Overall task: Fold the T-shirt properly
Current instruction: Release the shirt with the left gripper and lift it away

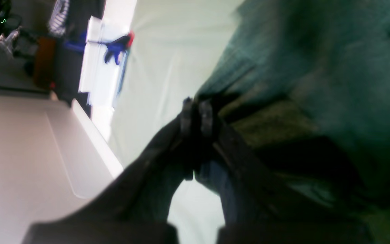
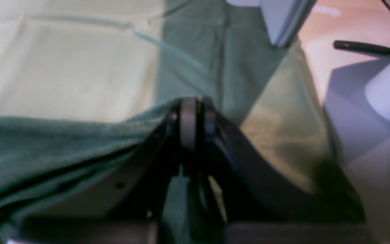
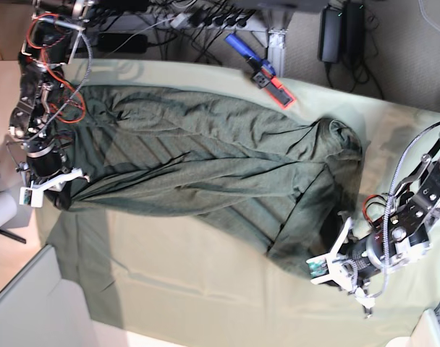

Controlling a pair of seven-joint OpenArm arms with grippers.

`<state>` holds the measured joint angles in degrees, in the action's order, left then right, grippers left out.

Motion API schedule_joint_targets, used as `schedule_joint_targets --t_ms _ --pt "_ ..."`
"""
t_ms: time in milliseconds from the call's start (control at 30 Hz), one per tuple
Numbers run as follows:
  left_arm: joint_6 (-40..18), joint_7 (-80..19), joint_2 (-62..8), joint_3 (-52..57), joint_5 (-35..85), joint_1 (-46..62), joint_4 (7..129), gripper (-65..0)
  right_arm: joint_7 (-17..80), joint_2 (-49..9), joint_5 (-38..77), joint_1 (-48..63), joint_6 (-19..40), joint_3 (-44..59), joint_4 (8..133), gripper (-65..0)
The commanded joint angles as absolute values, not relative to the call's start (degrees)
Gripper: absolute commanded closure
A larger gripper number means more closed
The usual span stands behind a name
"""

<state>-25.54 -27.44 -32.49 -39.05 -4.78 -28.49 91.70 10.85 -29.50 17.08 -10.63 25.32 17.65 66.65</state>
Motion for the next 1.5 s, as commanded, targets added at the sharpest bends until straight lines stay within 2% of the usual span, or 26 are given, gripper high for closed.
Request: schedule_joint_targets --t_ms 0,200,333,467,633,1000,1033,1100,1167,1200,1267,1367,1400,1433,1467 --pt "-24.18 -27.53 -33.8 -38.44 -5.17 -29.5 94.06 0.0 9.72 -30.79 17.78 -10.96 25.39 18.15 68.53 0.0" --pt "-23.92 -28.77 -38.17 -38.44 -5.28 -24.16 101.71 0.0 10.33 -30.98 17.69 -6.74 25.36 19.33 72.31 0.0" --pt "-20.49 -30.15 -39.72 -38.44 -7.25 -20.21 105.86 0.0 10.35 -31.16 17.82 -4.08 25.36 22.35 73.21 0.0" --pt "-20.1 -30.92 -40.34 -38.44 -7.77 -16.4 109.14 0.0 10.52 -31.44 18.33 -1.93 25.39 24.82 73.21 0.0" --pt "-17.12 -32.03 -40.29 -38.44 -8.49 -10.59 110.24 0.0 10.52 -31.42 18.65 0.73 25.36 26.2 73.19 0.0" --pt "-17.1 -32.42 -40.29 -38.44 -9.93 -1.34 110.24 0.0 12.05 -31.4 18.68 2.57 25.34 26.3 72.97 0.0" --pt "-17.1 -32.42 -40.29 -38.44 -9.93 -0.75 110.24 -3.9 12.71 -31.38 18.68 2.57 25.34 26.3 72.95 0.0" --pt "-16.73 -32.73 -40.32 -38.44 -9.89 0.05 110.19 -15.8 14.13 -31.4 18.65 2.57 25.34 26.3 72.77 0.0" --pt "-13.89 -35.05 -40.29 -38.44 -7.84 0.16 110.17 -27.0 15.42 -31.4 18.65 2.57 25.32 26.3 72.73 0.0" --pt "-12.56 -36.34 -40.27 -38.44 -6.79 0.14 110.17 -31.1 15.7 -31.4 18.68 2.57 25.32 26.3 72.73 0.0" --pt "-10.39 -37.6 -40.32 -38.44 -6.66 0.14 110.17 -33.1 15.7 -31.38 18.68 2.57 25.32 26.3 72.55 -0.1" --pt "-3.18 -36.38 -40.32 -38.44 -6.68 0.14 110.59 -33.1 15.68 -31.35 21.23 2.42 25.3 26.3 71.96 -24.5" --pt "-1.41 -35.55 -40.29 -38.19 -6.7 0.16 111.02 -33.0 15.68 -31.33 22.59 2.42 25.3 26.3 71.81 -30.7" --pt "-0.05 -35.24 -40.1 -37.65 -6.66 0.16 111.5 -33.0 15.7 -31.22 23.59 2.42 25.3 26.3 71.81 -34.5" --pt "0.97 -35.24 -39.72 -36.73 -6.52 0.19 111.92 -33.0 15.73 -31.09 24.21 2.42 25.32 26.3 71.81 -35.5"
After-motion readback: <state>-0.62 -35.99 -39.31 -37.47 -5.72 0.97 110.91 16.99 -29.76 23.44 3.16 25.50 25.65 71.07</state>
